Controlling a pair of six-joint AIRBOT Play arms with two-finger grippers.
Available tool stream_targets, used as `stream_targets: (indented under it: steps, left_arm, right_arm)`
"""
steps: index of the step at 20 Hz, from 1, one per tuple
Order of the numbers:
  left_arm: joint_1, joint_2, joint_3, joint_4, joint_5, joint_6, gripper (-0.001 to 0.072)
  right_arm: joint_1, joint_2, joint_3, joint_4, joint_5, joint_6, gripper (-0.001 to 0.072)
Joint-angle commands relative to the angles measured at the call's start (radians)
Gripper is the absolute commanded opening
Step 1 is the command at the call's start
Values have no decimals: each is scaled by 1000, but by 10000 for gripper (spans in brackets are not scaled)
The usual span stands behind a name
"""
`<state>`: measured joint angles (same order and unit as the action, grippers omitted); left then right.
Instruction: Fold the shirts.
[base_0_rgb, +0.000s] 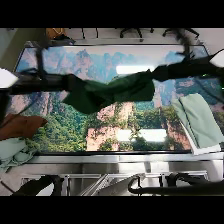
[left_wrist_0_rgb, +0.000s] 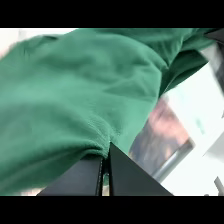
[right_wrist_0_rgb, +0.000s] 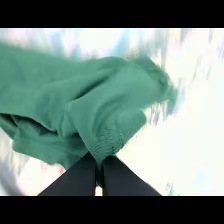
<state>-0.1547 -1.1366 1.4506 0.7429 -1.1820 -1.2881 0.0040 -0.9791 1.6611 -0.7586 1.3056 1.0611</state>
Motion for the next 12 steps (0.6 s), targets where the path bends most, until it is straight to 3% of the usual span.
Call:
stream_targets:
  steps: [1,7,12]
  left_arm:
    - [10,124,226,-3,-38,-49,15]
    - [9,217,379,-1,-143,-78,16]
    - [9,64,379,35,-291,-98,19]
  right_arm:
    - [-1,98,251,0,12,0,21]
    - [-1,182,303,-4,41,-18,22]
    - [-1,77,264,-13,152,14,22]
